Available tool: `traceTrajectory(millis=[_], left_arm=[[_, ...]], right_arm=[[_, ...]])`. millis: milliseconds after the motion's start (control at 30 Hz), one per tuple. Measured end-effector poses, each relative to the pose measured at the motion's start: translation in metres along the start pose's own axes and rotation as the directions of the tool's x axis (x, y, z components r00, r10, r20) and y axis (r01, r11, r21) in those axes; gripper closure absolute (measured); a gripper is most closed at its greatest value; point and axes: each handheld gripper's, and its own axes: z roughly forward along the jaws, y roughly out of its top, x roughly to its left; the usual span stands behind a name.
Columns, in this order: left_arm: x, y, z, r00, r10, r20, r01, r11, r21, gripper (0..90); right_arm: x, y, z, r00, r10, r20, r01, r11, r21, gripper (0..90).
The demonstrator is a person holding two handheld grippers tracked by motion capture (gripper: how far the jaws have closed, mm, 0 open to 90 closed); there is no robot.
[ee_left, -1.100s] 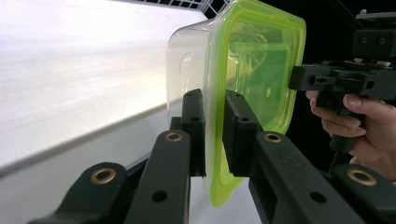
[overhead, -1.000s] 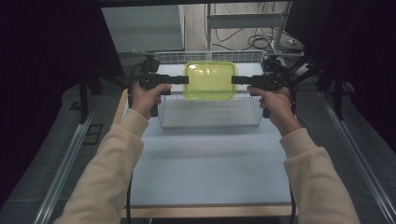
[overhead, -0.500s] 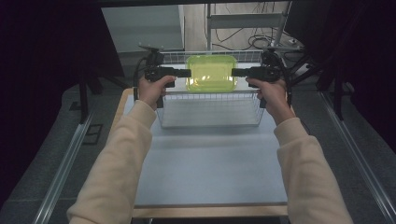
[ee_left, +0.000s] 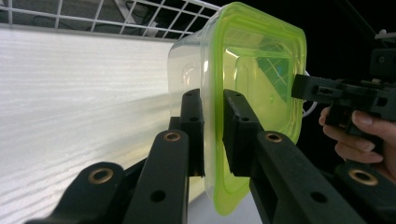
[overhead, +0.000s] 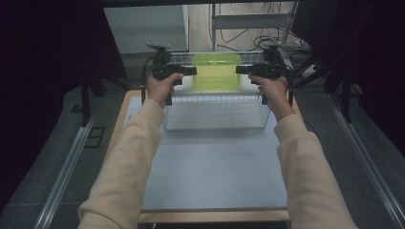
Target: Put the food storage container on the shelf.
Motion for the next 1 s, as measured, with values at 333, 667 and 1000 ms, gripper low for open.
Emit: traceTrajectory(millis=[333,667,1000], left_arm=[[0.005,0.002,0.011,0.9992,-0.027,-0.029,0.027,0.9996,-0.002,72.7],[0.01,0.002,0.016,0.9982,-0.006,-0.059,0.005,0.9999,-0.013,47.8],[0.002,-0.003,-0.009,0.9978,0.036,-0.055,-0.039,0.9977,-0.055,24.5]], right_arm=[[0.002,-0.002,0.01,0.9945,-0.069,0.08,0.071,0.997,-0.03,68.4],[0.001,-0.004,0.016,0.9811,-0.103,0.164,0.109,0.9938,-0.024,55.8],[0.019,-0.008,-0.006,0.9785,-0.153,0.138,0.169,0.9793,-0.112,39.2]])
